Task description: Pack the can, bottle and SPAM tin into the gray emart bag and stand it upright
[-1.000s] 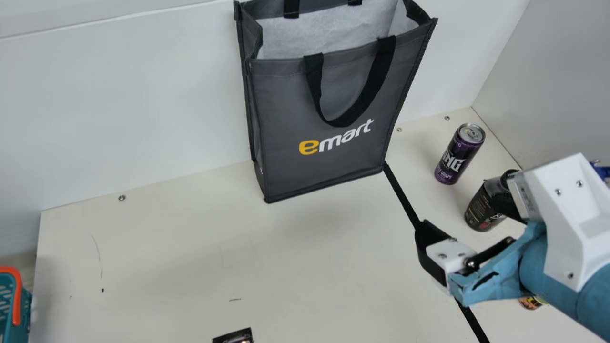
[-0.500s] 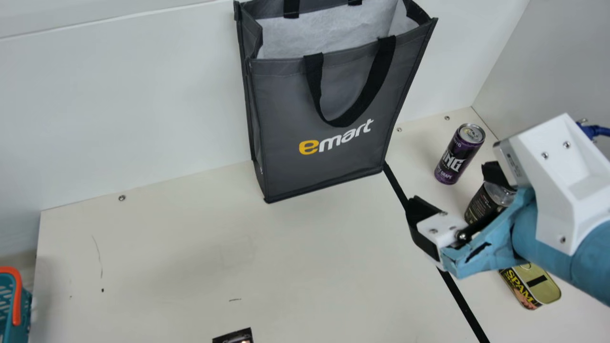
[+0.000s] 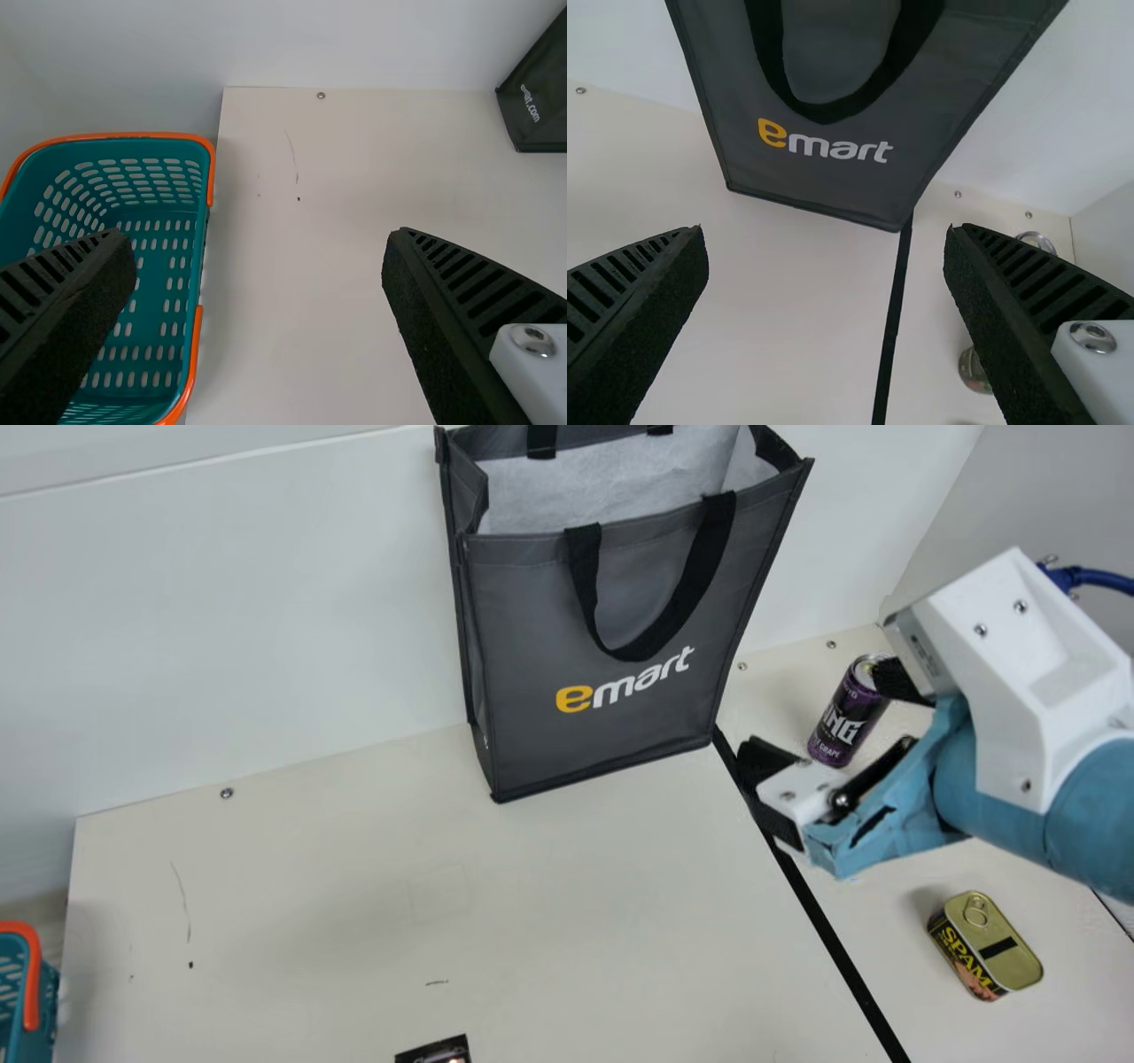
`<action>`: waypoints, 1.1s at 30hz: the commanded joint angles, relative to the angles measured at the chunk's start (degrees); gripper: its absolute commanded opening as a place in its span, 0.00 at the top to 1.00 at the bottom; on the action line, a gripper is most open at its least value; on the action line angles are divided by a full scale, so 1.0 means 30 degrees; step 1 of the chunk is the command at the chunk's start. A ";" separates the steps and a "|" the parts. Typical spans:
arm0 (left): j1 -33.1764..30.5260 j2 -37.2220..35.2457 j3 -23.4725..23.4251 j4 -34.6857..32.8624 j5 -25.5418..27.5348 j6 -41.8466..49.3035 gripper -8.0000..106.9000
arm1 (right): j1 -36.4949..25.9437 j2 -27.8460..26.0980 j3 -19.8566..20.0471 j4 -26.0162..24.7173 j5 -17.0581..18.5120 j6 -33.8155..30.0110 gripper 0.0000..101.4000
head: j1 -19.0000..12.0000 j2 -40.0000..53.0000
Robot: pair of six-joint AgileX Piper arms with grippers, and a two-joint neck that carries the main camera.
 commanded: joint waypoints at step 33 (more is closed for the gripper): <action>0.0000 0.0000 0.0000 0.0000 0.0000 0.0000 0.15 | -0.0685 0.5519 -0.6552 0.1805 0.0001 -0.6681 0.06 | -0.0433 -0.0016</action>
